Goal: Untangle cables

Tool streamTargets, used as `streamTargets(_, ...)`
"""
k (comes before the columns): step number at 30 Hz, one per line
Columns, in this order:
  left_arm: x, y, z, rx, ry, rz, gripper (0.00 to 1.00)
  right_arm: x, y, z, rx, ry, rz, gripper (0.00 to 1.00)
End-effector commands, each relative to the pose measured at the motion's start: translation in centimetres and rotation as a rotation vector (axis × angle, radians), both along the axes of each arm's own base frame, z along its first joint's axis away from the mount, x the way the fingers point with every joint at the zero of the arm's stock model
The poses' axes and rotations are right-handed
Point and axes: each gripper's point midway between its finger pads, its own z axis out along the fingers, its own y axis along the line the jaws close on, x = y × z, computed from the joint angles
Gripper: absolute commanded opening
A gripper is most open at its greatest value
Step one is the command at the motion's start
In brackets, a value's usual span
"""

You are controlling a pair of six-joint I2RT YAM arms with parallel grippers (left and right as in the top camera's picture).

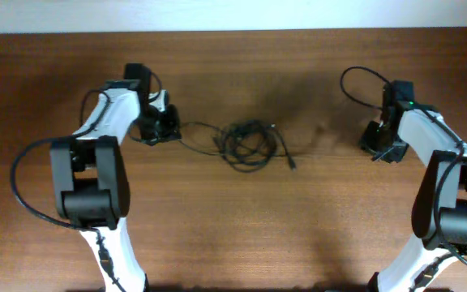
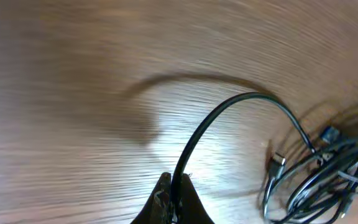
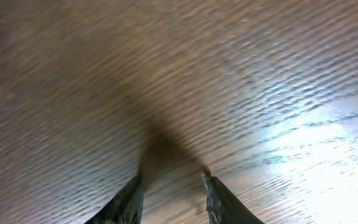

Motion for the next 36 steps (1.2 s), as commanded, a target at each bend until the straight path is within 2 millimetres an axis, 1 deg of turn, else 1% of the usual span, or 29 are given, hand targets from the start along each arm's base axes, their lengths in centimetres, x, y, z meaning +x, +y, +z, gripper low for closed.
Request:
streamTargets(1, -0.5, 0.4, 0.1, -0.022, 0.039, 0.087, 0.02, -5.2, -0.1, -5.1, 0.034, 0.201, -0.034, 0.38)
streamTargets(2, -0.5, 0.2, 0.1, -0.026, 0.038, 0.083, 0.05, -5.0, 0.3, -4.9, 0.058, 0.193, -0.033, 0.38)
streamTargets(3, -0.6, 0.0, 0.1, -0.026, 0.038, 0.078, 0.13, -4.4, 1.0, -4.3, 0.104, 0.188, -0.03, 0.42)
streamTargets(4, -0.6, -0.3, 0.1, -0.033, 0.038, 0.072, 0.23, -3.5, 2.2, -2.5, 0.18, 0.191, -0.005, 0.45)
streamTargets(5, -0.5, -1.1, 0.3, -0.057, 0.033, 0.058, 0.44, -2.2, 4.5, 0.8, 0.303, 0.192, 0.066, 0.45)
streamTargets(6, -0.6, -1.2, 0.3, -0.061, 0.032, 0.051, 0.51, -1.7, 5.7, 2.3, 0.359, 0.189, 0.107, 0.46)
streamTargets(7, -0.6, -1.5, 0.4, -0.07, 0.031, 0.046, 0.58, -1.0, 7.8, 4.8, 0.435, 0.176, 0.186, 0.49)
streamTargets(8, -0.6, -1.5, 0.4, -0.07, 0.031, 0.044, 0.6, -0.6, 9.0, 5.6, 0.446, 0.169, 0.226, 0.52)
streamTargets(9, -0.6, -1.6, 0.4, -0.07, 0.031, 0.043, 0.59, -0.5, 10.2, 5.6, 0.442, 0.171, 0.26, 0.61)
streamTargets(11, -0.7, -1.9, 0.4, -0.069, 0.031, 0.035, 0.49, -0.8, 11.8, 5.3, 0.439, 0.182, 0.301, 0.66)
streamTargets(12, -0.7, -2.4, 0.4, -0.068, 0.03, 0.023, 0.42, -1.2, 13.6, 5.0, 0.435, 0.195, 0.35, 0.71)
streamTargets(13, -0.7, -2.6, 0.4, -0.068, 0.028, 0.017, 0.41, -1.4, 14.5, 4.9, 0.438, 0.199, 0.373, 0.73)
streamTargets(14, -0.7, -2.9, 0.4, -0.067, 0.027, 0.011, 0.41, -1.7, 16.1, 5.0, 0.459, 0.202, 0.406, 0.73)
streamTargets(15, -0.7, -2.9, 0.4, -0.064, 0.026, 0.008, 0.41, -1.9, 18.4, 5.4, 0.513, 0.196, 0.443, 0.73)
streamTargets(17, -0.7, -2.9, 0.4, -0.062, 0.026, 0.009, 0.39, -1.9, 21.6, 6.2, 0.62, 0.164, 0.489, 0.73)
streamTargets(18, -0.7, -2.7, 0.3, -0.048, 0.027, 0.011, 0.36, -1.7, 24.2, 7.1, 0.718, 0.127, 0.526, 0.73)
streamTargets(19, -0.8, -2.5, 0.2, -0.042, 0.029, 0.013, 0.35, -1.5, 27.7, 8.6, 0.851, 0.066, 0.589, 0.73)
streamTargets(20, -0.8, -2.4, 0.2, -0.042, 0.031, 0.014, 0.35, -1.1, 29.7, 9.5, 0.916, 0.016, 0.64, 0.72)
streamTargets(22, -0.8, -2.2, 0.2, -0.044, 0.031, 0.021, 0.35, -0.2, 33.0, 10.3, 0.951, -0.074, 0.717, 0.72)
streamTargets(23, -0.7, -2.1, 0.3, -0.055, 0.031, 0.027, 0.38, 0.8, 34.6, 10.5, 0.931, -0.13, 0.731, 0.71)
streamTargets(24, -0.7, -2.2, 0.5, -0.08, 0.016, -0.001, 0.48, 1.6, 35.9, 10.3, 0.893, -0.166, 0.718, 0.68)
streamTargets(25, -0.6, -2.4, 0.7, -0.107, 0.001, -0.027, 0.55, 2.8, 36.9, 10.2, 0.84, -0.213, 0.688, 0.67)
streamTargets(27, -0.5, -2.3, 0.8, -0.108, -0.006, -0.028, 0.71, 4.2, 38.1, 9.8, 0.744, -0.283, 0.649, 0.61)
streamTargets(29, -0.3, -1.9, 0.8, -0.11, -0.002, 0.0, 0.82, 5.1, 38.8, 9.3, 0.659, -0.33, 0.606, 0.59)
streamTargets(30, -0.2, -1.5, 0.8, -0.112, 0.003, 0.021, 0.87, 5.5, 39.6, 8.9, 0.627, -0.357, 0.585, 0.55)
streamTargets(31, -0.2, -1.1, 0.8, -0.113, 0.003, 0.03, 0.88, 5.7, 40.3, 8.4, 0.606, -0.375, 0.578, 0.5)
streamTargets(32, -0.2, -1.2, 0.9, -0.123, 0.003, 0.031, 0.89, 5.9, 40.4, 7.6, 0.58, -0.373, 0.531, 0.45)
streamTargets(34, -0.2, -1.3, 0.9, -0.123, 0.002, 0.028, 0.89, 6.3, 40.9, 6.4, 0.601, -0.359, 0.445, 0.43)
streamTargets(36, -0.2, -1.3, 0.9, -0.123, 0.002, 0.028, 0.92, 6.2, 41.3, 5.2, 0.614, -0.336, 0.387, 0.36)
